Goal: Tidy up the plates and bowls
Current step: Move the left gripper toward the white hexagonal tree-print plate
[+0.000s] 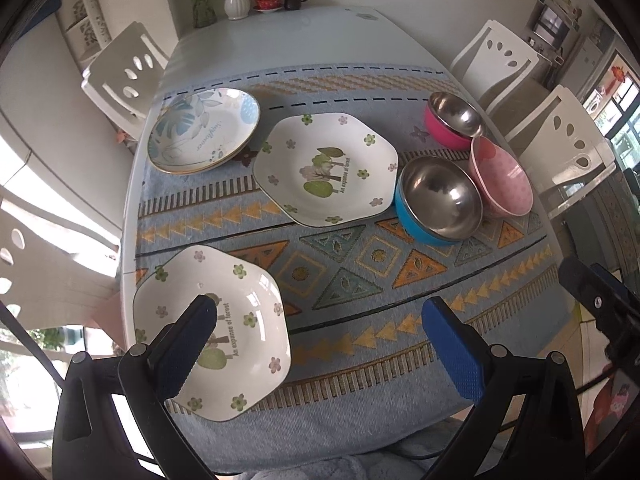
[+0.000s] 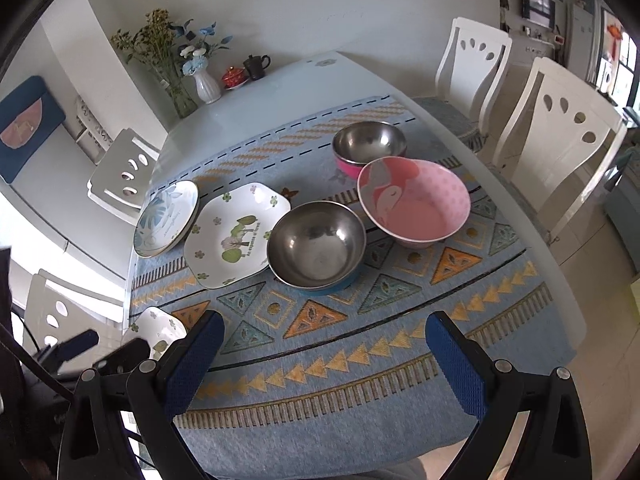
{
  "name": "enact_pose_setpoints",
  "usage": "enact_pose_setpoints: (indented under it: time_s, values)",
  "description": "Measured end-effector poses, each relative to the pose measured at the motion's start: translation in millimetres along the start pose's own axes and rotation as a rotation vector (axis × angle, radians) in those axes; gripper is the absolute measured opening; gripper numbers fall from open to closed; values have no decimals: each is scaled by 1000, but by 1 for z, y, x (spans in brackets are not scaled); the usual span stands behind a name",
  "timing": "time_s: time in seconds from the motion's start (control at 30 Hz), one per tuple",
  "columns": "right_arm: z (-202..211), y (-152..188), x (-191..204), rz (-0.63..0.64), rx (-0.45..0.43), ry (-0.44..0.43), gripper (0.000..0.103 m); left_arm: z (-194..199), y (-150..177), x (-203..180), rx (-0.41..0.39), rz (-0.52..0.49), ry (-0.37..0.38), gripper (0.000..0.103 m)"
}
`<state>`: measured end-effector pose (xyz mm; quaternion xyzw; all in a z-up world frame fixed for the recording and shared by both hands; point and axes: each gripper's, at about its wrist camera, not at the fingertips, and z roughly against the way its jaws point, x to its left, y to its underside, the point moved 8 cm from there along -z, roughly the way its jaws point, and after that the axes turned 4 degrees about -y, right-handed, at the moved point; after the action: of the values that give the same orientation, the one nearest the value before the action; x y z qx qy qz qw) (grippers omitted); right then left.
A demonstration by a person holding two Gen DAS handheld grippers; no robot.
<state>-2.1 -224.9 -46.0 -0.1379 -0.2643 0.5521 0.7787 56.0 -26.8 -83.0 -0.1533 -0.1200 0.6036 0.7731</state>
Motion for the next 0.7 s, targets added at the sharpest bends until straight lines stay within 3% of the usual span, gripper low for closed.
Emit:
enact_pose_setpoints:
  time_s: [0.1, 0.23, 0.3, 0.43, 0.7]
  values:
    - [6, 5, 0, 11, -8, 31, 100, -2, -5, -1, 1, -16, 16, 102]
    - [13, 13, -2, -3, -25, 32, 100, 2, -10, -13, -57, -155, -53, 101]
    - [12, 19, -4, -18, -1, 31, 100, 8, -12, -21, -87, -180, -52, 101]
    - [15, 24, -10, -40, 0, 31, 100, 19, -11, -29, -119, -163, -4, 101]
    - [25, 20, 10, 45, -24, -7, 100, 43, 7, -4, -222, -83, -79, 101]
